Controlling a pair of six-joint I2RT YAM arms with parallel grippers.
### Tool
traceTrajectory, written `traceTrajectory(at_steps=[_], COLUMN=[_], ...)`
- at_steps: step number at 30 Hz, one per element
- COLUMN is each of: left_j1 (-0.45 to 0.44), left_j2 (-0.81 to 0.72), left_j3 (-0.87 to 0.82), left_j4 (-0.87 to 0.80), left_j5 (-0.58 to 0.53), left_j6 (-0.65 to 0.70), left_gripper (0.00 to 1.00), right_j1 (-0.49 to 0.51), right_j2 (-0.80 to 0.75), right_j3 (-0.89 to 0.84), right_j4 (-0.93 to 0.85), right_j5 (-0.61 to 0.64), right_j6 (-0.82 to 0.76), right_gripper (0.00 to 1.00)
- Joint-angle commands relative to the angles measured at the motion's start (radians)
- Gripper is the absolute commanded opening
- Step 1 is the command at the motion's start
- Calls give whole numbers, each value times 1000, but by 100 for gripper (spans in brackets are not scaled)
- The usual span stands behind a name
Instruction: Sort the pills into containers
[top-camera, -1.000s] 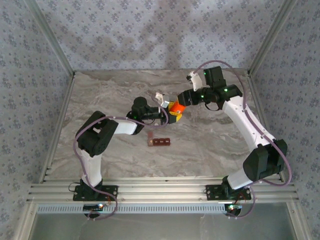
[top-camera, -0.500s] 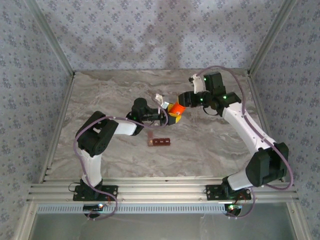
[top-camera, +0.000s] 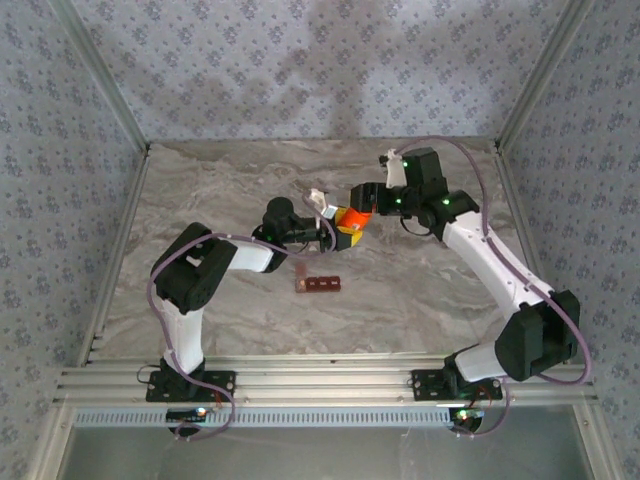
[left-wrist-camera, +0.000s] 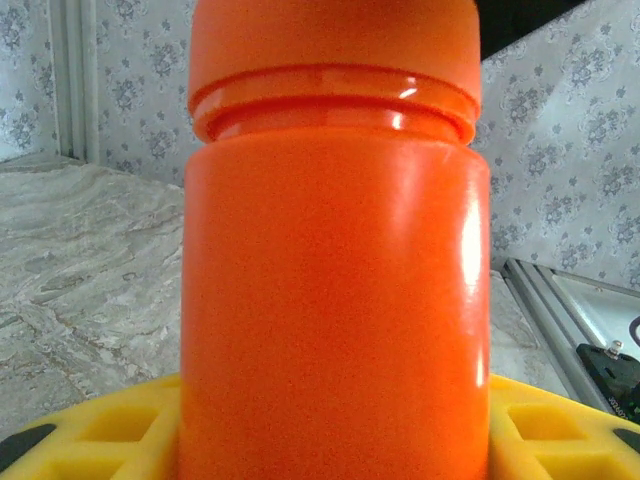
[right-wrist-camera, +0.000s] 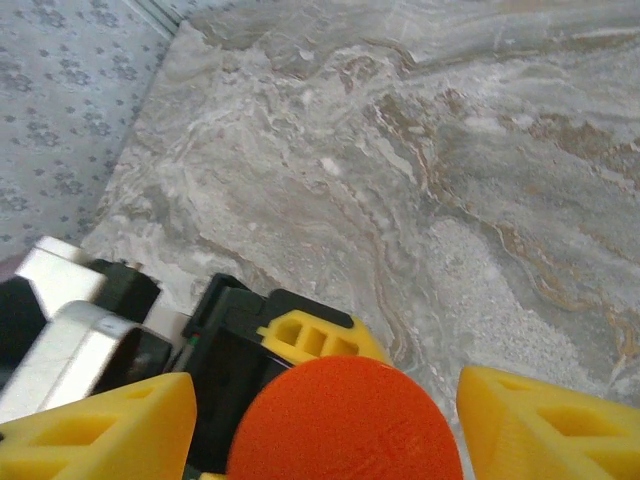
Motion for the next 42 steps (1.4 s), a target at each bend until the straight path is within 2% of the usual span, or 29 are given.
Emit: traceTrajectory(at_steps=[1, 8, 16, 27, 42], left_j1=[6, 12, 11, 10, 10], left_j2=[-35, -46, -47, -34, -34], left_j3=[25, 25, 33, 49, 50], left_j4=[57, 30, 23, 16, 18], left_j5=[29, 64, 81, 94, 104], left_j6=[12, 20, 17, 9, 5], left_gripper=[0, 0, 0, 0, 0], right_j1=[-24, -70, -86, -83, -67], right_j2=[-50, -47, 3, 24, 73], right_j3=[59, 98, 138, 170, 178], right_j4=[-31, -90, -155, -231, -246], right_j5=[-70, -204, -280, -246, -199], right_j6=[-47, -253, -374, -426, -443], right_gripper=[74, 77, 77, 77, 76])
